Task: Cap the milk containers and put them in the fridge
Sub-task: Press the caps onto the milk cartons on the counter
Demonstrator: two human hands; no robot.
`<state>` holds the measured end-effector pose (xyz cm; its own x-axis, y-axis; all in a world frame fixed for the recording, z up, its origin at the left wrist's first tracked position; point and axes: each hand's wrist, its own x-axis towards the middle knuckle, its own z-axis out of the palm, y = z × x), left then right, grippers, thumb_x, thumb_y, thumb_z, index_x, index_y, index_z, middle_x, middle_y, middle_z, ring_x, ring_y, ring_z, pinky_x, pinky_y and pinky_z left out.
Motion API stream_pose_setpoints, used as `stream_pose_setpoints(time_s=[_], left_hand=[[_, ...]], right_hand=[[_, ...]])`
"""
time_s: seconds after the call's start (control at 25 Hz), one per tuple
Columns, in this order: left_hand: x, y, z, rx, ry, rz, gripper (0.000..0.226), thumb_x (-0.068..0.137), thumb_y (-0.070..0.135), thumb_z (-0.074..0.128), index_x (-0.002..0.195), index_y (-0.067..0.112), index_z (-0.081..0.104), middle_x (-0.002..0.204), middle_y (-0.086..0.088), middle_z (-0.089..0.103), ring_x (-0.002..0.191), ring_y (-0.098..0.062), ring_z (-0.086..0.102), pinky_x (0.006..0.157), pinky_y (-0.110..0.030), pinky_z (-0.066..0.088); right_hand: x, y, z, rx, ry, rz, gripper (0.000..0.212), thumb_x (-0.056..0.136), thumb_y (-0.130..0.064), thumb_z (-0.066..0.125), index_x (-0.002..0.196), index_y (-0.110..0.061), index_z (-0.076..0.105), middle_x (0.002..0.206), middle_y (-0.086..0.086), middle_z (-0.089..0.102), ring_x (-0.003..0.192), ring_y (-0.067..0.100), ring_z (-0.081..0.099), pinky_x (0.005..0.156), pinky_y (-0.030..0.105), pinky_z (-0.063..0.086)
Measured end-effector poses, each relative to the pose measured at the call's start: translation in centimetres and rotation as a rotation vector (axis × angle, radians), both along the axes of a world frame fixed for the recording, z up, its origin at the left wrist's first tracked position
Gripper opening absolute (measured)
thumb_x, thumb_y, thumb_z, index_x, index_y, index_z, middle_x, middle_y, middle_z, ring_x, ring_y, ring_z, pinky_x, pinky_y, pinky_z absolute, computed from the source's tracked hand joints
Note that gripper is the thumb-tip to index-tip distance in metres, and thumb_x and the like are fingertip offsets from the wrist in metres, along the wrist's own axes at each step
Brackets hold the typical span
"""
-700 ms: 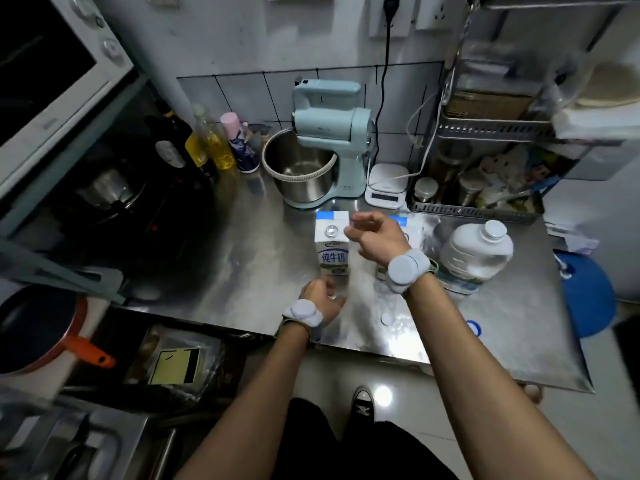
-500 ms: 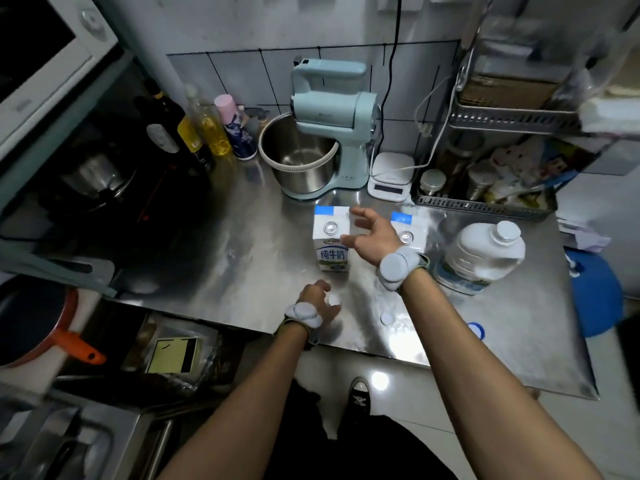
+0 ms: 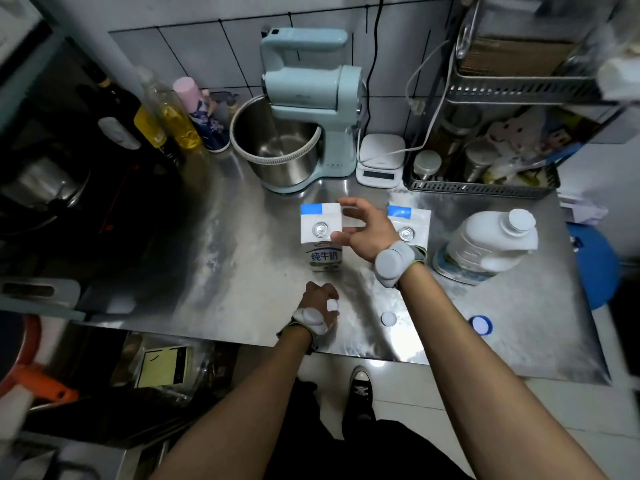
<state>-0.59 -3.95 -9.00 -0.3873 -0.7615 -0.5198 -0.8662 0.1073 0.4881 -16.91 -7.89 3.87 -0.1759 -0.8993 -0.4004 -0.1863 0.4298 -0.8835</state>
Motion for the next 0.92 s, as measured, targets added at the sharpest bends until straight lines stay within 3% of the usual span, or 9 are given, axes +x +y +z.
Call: stream_pose_setpoints(time_s=[0.16,0.24,0.36,0.48,0.64,0.8,0.92], left_hand=[[0.0,-0.6,0.3,-0.042,0.065,0.008,0.042,0.082,0.03,0.057,0.11,-0.001,0.063,0.109,-0.021,0.064,0.114,-0.034,0.051,0.087,-0.032,0.043],[0.0,-1.4,1.2,-0.077,0.1,0.052,0.03,0.084,0.023,0.066,0.103,0.0,0.065,0.105,-0.018,0.067,0.106,-0.034,0.058,0.083,-0.033,0.047],[0.8,-2.9,3.6,-0.109,0.176,0.182,0.016,0.082,0.021,0.069,0.094,0.01,0.065,0.092,-0.01,0.069,0.087,-0.029,0.065,0.073,-0.031,0.053],[2.0,-4.1,5.2,-0.137,0.189,0.232,0.012,0.079,0.028,0.069,0.084,0.028,0.058,0.077,0.008,0.062,0.069,-0.012,0.059,0.063,-0.02,0.048],[3.7,-5.2,7.0,-0.171,0.226,0.245,0.01,0.079,0.028,0.07,0.087,0.03,0.064,0.072,0.011,0.064,0.064,-0.007,0.059,0.063,-0.017,0.048],[4.0,-5.6,9.6,-0.294,0.318,0.397,0.015,0.078,0.034,0.07,0.079,0.034,0.055,0.065,0.014,0.059,0.053,0.001,0.053,0.048,-0.006,0.037],[2.8,-6.1,11.6,-0.404,0.416,0.491,0.02,0.077,0.035,0.07,0.083,0.033,0.051,0.081,0.007,0.065,0.066,-0.001,0.062,0.059,-0.012,0.045]], right_hand=[[0.0,0.1,-0.5,-0.024,-0.098,-0.023,0.066,0.081,0.006,0.077,0.137,-0.021,0.056,0.138,0.009,0.063,0.11,0.03,0.071,0.1,0.047,0.058],[0.0,0.2,-0.8,-0.035,-0.108,-0.029,0.064,0.081,0.007,0.077,0.136,-0.019,0.056,0.138,0.01,0.063,0.111,0.031,0.07,0.101,0.047,0.057],[0.3,0.2,-0.8,-0.05,-0.124,-0.045,0.063,0.082,0.007,0.076,0.136,-0.02,0.056,0.137,0.01,0.064,0.111,0.031,0.071,0.102,0.048,0.056],[0.5,0.6,-1.0,-0.063,-0.128,-0.058,0.065,0.083,0.008,0.075,0.139,-0.018,0.055,0.137,0.012,0.065,0.114,0.032,0.07,0.103,0.048,0.055],[0.7,0.9,-1.0,-0.067,-0.162,-0.041,0.068,0.085,0.011,0.071,0.143,-0.017,0.051,0.14,0.014,0.062,0.116,0.032,0.067,0.104,0.047,0.054],[0.7,1.0,-1.2,-0.063,-0.178,-0.028,0.073,0.082,0.016,0.071,0.145,-0.014,0.048,0.142,0.017,0.06,0.12,0.035,0.065,0.106,0.051,0.052],[0.8,1.2,-1.3,-0.066,-0.176,-0.04,0.074,0.081,0.014,0.073,0.145,-0.016,0.049,0.141,0.016,0.061,0.123,0.035,0.064,0.106,0.053,0.052]])
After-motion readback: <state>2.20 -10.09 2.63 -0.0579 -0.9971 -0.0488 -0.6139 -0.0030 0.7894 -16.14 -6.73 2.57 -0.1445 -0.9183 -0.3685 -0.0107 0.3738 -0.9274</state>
